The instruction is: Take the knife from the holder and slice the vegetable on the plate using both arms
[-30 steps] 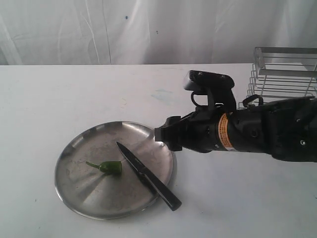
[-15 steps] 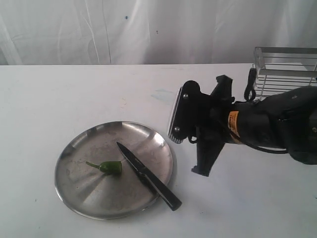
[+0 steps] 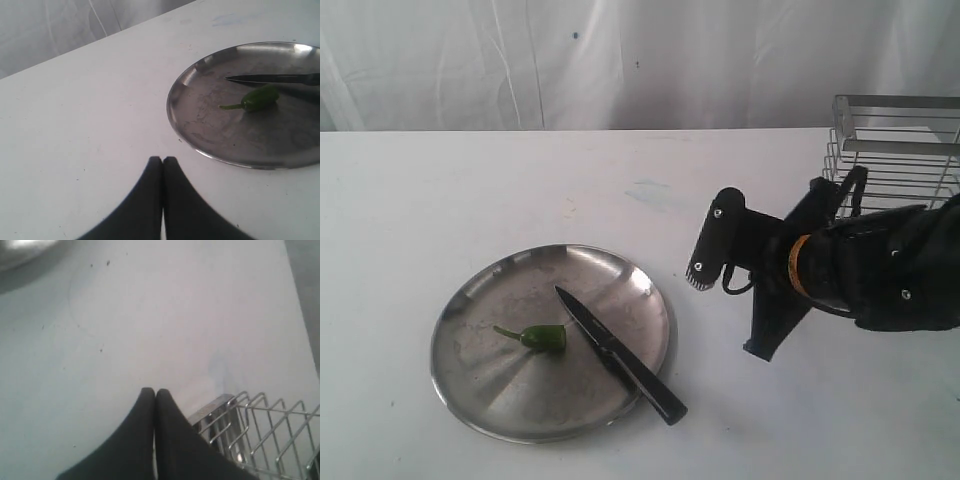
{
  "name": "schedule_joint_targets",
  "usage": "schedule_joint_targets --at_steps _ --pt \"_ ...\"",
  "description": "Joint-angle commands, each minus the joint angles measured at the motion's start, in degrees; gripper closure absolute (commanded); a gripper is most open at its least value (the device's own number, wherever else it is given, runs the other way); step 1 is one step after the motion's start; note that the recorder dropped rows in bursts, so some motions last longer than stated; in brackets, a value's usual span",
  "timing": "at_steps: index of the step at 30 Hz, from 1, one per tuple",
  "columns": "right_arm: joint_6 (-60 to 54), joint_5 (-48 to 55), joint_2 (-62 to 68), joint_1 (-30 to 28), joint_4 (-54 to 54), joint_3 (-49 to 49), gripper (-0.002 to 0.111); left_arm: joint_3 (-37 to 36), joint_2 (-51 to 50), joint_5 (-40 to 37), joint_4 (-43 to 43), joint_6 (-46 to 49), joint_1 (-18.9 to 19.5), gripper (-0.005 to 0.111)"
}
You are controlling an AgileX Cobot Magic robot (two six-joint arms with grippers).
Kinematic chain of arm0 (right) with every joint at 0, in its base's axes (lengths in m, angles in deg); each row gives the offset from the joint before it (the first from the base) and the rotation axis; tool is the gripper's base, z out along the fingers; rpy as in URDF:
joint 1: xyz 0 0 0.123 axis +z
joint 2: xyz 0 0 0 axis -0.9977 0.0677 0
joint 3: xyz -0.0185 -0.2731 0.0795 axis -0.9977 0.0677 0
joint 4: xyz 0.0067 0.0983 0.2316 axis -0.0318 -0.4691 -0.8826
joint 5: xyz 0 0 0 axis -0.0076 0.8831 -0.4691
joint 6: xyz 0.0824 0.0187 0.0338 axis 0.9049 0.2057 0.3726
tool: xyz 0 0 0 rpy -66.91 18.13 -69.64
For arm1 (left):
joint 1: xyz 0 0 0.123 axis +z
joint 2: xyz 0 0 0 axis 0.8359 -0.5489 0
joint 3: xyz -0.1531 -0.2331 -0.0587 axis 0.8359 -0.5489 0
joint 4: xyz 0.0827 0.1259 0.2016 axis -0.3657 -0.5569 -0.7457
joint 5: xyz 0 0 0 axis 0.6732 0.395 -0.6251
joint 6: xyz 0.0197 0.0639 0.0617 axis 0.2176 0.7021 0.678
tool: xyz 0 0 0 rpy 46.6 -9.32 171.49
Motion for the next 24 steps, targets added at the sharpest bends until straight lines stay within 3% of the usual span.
schedule_joint_targets --at_steps 1,2,3,8,12,18,24 --pt "-20.29 3.61 0.12 0.05 -29.52 -3.10 0.108 -0.22 0.24 0.06 0.57 -0.15 -0.35 0.107" --pt "-23.43 5.12 0.12 0.05 -34.80 -4.05 0.108 -0.22 0.24 0.06 0.57 -0.15 -0.35 0.107" --pt "-32.42 9.51 0.12 0.05 -48.12 -6.82 0.108 -0.22 0.24 0.06 0.57 -0.15 -0.35 0.107" --pt "-58.49 24.90 0.69 -2.47 -79.76 -14.14 0.108 -0.22 0.24 0.06 0.57 -0.15 -0.35 0.107" --pt "-68.82 36.90 3.30 -8.38 -100.03 -18.95 0.108 -0.22 0.24 0.06 0.57 -0.15 -0.35 0.107" --pt "-79.09 52.95 9.69 -17.68 -117.38 -23.20 0.108 -0.22 0.24 0.06 0.57 -0.15 -0.35 0.107" --pt "-83.49 50.78 13.60 -18.83 -121.26 -23.27 0.108 -0.22 0.24 0.06 0.57 -0.15 -0.35 0.107"
